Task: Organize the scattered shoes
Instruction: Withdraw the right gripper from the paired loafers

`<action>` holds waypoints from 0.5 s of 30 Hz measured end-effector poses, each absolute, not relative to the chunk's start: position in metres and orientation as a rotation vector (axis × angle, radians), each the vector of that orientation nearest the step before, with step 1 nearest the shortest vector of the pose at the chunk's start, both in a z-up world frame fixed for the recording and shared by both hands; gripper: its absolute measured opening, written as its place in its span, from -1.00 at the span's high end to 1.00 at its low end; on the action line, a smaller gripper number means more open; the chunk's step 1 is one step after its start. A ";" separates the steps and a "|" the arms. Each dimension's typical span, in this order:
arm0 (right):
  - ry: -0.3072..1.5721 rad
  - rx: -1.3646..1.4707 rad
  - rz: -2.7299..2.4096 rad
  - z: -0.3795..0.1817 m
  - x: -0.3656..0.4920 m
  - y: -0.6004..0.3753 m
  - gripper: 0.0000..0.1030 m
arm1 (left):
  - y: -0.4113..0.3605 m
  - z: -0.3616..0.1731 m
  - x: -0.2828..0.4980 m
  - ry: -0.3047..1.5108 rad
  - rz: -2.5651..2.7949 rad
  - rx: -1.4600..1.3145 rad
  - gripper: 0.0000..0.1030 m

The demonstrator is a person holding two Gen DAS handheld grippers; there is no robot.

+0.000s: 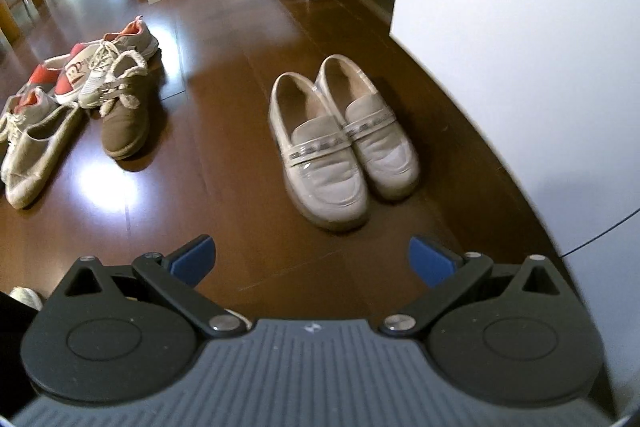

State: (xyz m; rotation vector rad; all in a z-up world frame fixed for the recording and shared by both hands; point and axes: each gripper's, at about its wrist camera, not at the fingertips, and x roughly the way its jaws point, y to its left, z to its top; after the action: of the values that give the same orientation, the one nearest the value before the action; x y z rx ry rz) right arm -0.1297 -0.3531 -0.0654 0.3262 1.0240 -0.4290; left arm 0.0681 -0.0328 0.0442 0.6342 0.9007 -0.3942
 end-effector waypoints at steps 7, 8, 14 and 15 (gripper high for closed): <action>1.132 0.342 -0.318 -0.101 -0.088 -0.325 -0.98 | 0.043 0.052 0.084 0.926 -0.312 0.600 -0.92; 1.152 0.310 -0.301 -0.105 -0.078 -0.316 -0.98 | 0.049 0.052 0.087 0.924 -0.306 0.596 -0.92; 1.208 0.145 -0.190 -0.119 -0.034 -0.277 -0.98 | 0.111 0.032 0.119 0.988 -0.112 0.532 -0.92; 1.210 0.135 -0.174 -0.119 -0.028 -0.274 -0.98 | 0.123 0.027 0.124 1.002 -0.070 0.513 -0.92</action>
State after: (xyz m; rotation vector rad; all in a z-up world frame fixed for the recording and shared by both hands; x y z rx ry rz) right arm -0.0282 -0.2735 -0.1189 0.1349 1.2102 -0.1738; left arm 0.1237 0.1228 0.0267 0.5131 1.0019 -0.0697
